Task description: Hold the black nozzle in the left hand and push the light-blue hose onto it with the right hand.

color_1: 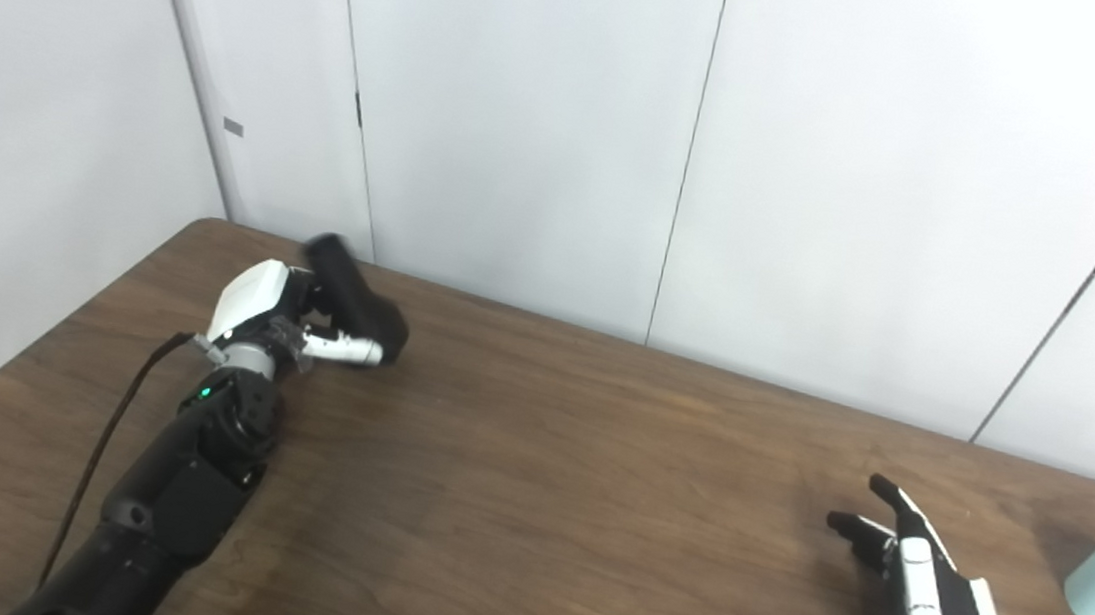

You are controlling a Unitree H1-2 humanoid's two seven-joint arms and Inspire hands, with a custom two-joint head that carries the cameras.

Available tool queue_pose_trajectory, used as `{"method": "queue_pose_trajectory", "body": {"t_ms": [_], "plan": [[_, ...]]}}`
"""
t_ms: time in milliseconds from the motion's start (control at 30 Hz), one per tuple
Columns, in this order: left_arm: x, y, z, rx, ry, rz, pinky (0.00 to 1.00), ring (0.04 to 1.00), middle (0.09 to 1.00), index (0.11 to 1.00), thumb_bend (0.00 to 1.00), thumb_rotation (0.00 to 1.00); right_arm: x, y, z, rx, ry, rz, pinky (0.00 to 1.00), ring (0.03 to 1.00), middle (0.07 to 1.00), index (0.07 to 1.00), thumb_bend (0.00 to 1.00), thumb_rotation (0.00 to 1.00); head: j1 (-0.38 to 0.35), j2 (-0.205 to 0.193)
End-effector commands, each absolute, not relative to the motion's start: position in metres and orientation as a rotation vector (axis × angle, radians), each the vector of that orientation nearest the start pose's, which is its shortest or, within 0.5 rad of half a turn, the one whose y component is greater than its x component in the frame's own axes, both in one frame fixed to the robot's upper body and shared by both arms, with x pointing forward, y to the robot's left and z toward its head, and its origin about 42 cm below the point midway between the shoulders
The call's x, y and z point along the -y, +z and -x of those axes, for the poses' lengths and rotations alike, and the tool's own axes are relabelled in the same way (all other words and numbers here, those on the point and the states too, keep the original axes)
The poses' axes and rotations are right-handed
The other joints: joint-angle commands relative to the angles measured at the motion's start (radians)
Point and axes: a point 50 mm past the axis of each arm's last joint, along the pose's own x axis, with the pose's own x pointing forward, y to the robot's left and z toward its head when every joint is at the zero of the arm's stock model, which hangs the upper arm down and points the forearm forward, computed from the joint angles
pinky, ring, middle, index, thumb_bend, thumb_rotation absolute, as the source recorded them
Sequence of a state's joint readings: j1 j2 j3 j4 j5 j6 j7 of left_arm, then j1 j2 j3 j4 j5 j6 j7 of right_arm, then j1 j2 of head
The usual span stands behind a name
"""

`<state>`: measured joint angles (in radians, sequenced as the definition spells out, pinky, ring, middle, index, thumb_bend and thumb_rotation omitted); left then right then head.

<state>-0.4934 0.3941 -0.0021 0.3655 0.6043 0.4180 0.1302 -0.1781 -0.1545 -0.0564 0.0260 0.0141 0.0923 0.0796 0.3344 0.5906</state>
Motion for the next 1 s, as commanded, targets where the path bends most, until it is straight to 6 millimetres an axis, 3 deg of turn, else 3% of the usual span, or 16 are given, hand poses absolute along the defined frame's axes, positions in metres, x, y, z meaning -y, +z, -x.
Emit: {"method": "queue_pose_trajectory", "body": {"t_ms": [0,333,500,567,667,700,967], "plan": [[-0.352,0.200,-0.439,-0.143,0.412,-0.965,0.70,0.705,0.652,0.484,0.52,0.04,0.265,0.149,-0.342,0.079,0.035,0.134,0.84,0.776,0.671,0.856,0.37,1.00,0.000,0.001],[-0.344,0.200,-0.437,-0.095,0.400,-0.971,0.70,0.688,0.624,0.483,0.52,0.04,0.266,0.149,-0.342,0.076,0.045,0.130,0.93,0.798,0.664,0.851,0.40,1.00,-0.011,0.011],[-0.334,0.201,-0.430,-0.019,0.380,-0.972,0.68,0.699,0.594,0.482,0.52,0.04,0.265,0.149,-0.341,0.092,0.054,0.157,0.83,0.758,0.661,0.849,0.40,1.00,-0.028,0.018],[-0.324,0.203,-0.425,0.024,0.362,-0.968,0.68,0.700,0.580,0.482,0.52,0.04,0.264,0.150,-0.341,0.089,0.054,0.149,0.82,0.755,0.660,0.844,0.40,1.00,-0.040,0.023],[-0.307,0.206,-0.416,0.087,0.305,-0.981,0.50,0.596,0.548,0.460,0.52,0.00,0.262,0.150,-0.341,0.083,0.058,0.145,0.84,0.764,0.661,0.832,0.40,1.00,-0.056,0.030],[-0.302,0.207,-0.413,0.101,0.286,-0.988,0.48,0.594,0.542,0.456,0.52,0.00,0.261,0.150,-0.341,0.082,0.060,0.147,0.84,0.763,0.661,0.831,0.40,1.00,-0.056,0.030],[-0.256,0.207,-0.389,0.219,0.110,-1.113,0.47,0.570,0.504,0.469,0.52,0.00,0.250,0.152,-0.343,0.087,0.078,0.142,0.78,0.727,0.648,0.815,0.40,1.00,-0.131,0.057]]}}
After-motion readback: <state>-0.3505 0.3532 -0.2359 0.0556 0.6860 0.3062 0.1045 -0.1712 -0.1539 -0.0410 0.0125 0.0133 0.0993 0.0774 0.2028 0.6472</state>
